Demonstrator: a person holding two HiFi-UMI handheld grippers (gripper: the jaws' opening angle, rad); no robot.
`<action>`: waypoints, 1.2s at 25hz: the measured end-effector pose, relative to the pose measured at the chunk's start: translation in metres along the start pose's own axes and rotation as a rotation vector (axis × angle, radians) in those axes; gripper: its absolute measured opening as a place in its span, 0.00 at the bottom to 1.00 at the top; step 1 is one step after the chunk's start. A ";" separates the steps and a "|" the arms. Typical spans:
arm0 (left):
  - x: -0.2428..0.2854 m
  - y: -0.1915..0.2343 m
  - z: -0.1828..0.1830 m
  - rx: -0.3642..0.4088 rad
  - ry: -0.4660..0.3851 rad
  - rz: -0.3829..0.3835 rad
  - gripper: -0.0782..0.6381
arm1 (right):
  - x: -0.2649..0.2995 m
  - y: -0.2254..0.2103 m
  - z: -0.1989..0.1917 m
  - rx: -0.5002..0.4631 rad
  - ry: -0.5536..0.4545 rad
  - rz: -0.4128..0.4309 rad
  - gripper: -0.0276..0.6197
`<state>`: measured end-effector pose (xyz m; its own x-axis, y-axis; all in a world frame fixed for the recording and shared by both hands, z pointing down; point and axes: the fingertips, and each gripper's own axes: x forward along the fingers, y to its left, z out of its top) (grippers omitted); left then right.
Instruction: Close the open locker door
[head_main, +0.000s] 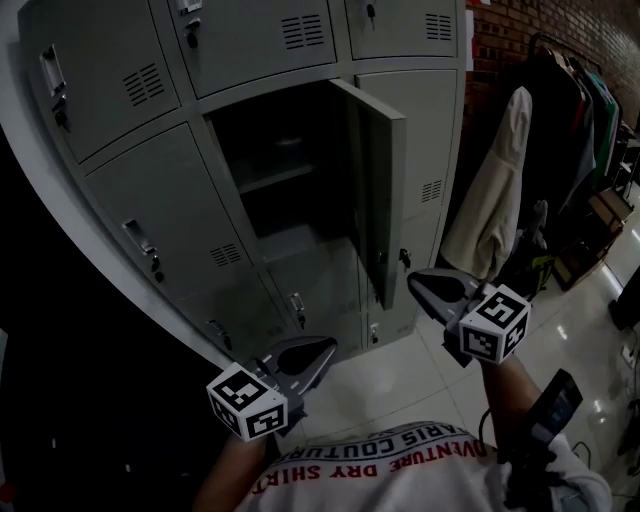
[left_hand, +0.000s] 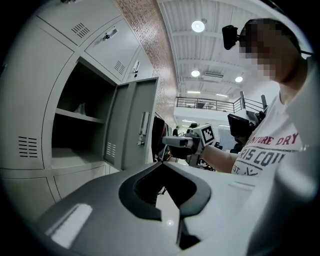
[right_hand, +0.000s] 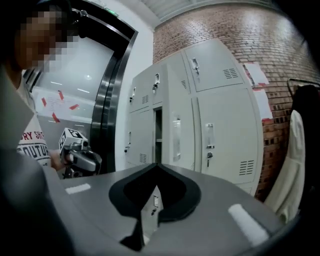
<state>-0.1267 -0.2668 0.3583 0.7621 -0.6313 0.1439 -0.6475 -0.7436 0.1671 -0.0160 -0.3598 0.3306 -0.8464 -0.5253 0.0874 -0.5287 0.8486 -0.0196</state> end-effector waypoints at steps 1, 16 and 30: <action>0.001 0.005 0.000 -0.003 0.002 -0.001 0.11 | 0.002 -0.012 0.005 -0.009 -0.007 -0.028 0.04; 0.013 0.061 0.013 0.015 0.008 -0.058 0.11 | 0.053 -0.059 0.038 0.058 -0.110 -0.091 0.03; 0.006 0.080 0.011 0.018 0.015 -0.043 0.11 | 0.111 0.010 0.041 0.009 -0.085 0.134 0.04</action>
<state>-0.1737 -0.3327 0.3617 0.7888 -0.5957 0.1515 -0.6142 -0.7736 0.1559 -0.1183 -0.4120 0.2997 -0.9116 -0.4110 -0.0009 -0.4108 0.9111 -0.0340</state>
